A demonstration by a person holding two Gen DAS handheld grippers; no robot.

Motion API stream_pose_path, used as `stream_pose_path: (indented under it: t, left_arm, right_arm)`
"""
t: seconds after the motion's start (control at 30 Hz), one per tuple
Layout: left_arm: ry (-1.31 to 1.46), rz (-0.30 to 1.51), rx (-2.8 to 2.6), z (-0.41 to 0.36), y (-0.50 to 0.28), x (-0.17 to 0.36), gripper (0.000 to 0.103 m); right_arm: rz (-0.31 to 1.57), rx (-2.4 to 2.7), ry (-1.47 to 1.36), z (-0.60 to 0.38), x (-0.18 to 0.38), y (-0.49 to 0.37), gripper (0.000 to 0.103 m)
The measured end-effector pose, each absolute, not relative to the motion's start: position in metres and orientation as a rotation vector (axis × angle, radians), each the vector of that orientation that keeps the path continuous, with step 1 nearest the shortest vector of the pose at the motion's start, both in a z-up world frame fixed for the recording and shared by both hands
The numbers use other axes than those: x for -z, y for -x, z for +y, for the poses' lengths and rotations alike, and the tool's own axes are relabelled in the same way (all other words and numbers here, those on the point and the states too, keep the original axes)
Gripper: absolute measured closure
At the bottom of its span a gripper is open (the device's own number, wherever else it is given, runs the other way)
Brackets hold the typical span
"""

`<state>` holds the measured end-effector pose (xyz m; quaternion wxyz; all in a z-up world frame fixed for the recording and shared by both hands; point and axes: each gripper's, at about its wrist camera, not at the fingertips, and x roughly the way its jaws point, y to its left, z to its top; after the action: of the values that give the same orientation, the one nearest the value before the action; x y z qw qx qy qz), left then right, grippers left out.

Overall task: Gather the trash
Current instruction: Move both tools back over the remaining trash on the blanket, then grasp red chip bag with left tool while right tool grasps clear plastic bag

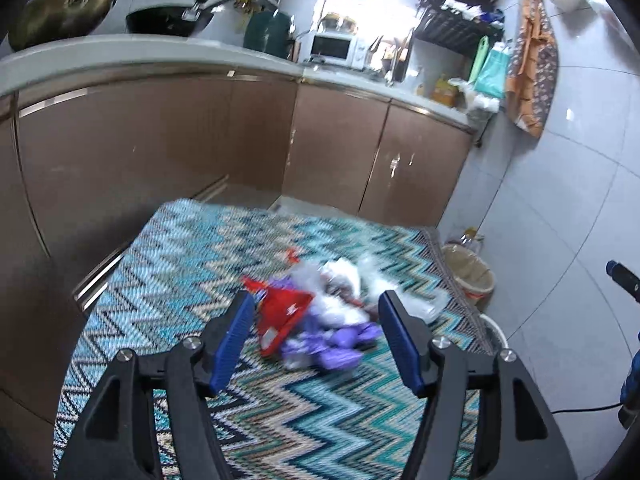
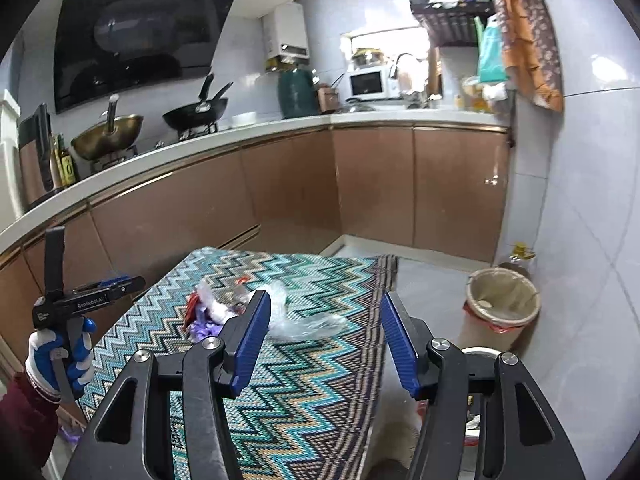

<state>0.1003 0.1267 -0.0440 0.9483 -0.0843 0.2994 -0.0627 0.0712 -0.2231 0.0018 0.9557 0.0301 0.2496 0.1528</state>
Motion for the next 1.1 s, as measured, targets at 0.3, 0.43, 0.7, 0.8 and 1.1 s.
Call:
stream_pose_path:
  t: [0.3,0.43,0.7,0.8,1.1]
  left_arm:
    - [0.144,0.716,0.134,0.14,-0.13,0.102,0.04]
    - [0.124,0.751,0.147,0.136,-0.15,0.121,0.04]
    - [0.137,0.789,0.133,0.144,-0.186,0.146,0.04]
    - [0.186,0.794,0.117,0.157,-0.196,0.151,0.04]
    - [0.266,0.793,0.121,0.187,-0.209,0.162,0.041]
  right_arm:
    - [0.619,-0.391,-0.037,-0.19,0.041,-0.119,0.046]
    - [0.666,-0.415,-0.03,-0.178,0.06,-0.142,0.046]
    - [0.726,-0.461,0.0,-0.153,0.083,-0.177,0.046]
    - [0.742,-0.483,0.016,-0.141,0.09,-0.189,0.046]
    - [0.799,-0.545,0.071,-0.11,0.114,-0.221,0.045]
